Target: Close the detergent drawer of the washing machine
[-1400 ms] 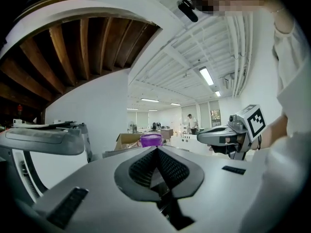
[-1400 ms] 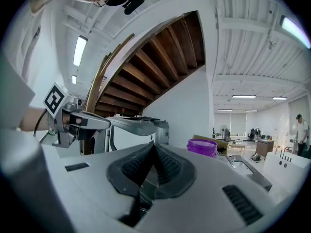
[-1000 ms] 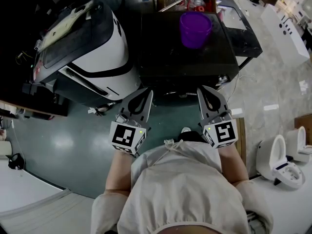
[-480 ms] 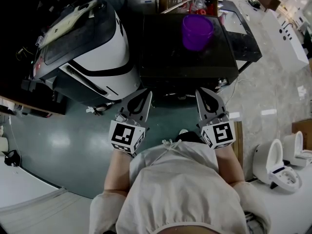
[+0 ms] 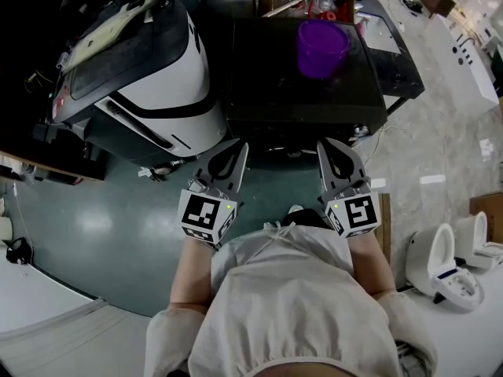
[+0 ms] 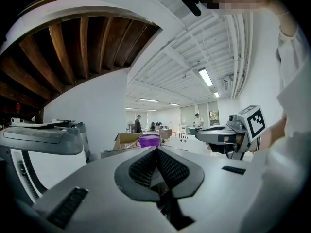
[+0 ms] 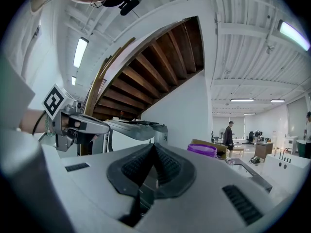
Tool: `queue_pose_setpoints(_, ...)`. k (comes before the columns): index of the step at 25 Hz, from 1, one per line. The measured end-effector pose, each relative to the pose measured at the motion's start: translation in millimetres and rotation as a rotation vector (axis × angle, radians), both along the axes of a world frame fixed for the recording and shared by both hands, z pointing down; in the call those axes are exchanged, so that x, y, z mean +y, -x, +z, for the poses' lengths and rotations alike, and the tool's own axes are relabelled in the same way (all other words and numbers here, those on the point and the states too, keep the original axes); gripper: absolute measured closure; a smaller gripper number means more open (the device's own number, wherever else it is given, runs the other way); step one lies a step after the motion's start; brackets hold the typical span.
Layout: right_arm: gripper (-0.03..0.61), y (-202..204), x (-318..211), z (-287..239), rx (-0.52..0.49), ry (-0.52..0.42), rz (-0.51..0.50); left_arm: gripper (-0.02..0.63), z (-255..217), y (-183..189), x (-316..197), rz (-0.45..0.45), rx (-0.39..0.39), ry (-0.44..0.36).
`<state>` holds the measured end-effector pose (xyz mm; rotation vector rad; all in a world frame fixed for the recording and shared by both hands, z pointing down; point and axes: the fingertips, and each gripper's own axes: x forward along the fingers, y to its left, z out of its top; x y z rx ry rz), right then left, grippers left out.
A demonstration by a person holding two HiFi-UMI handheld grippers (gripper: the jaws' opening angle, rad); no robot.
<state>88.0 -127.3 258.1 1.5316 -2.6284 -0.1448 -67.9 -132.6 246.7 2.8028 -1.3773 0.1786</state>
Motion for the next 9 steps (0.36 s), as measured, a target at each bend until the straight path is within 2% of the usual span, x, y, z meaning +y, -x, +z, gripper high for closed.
queue_pose_setpoints(9, 0.577, 8.7, -3.8, 6.4, 0.004, 0.001, -0.018, 0.595, 5.3, 4.9, -5.5, -0.011, 0.005, 0.012)
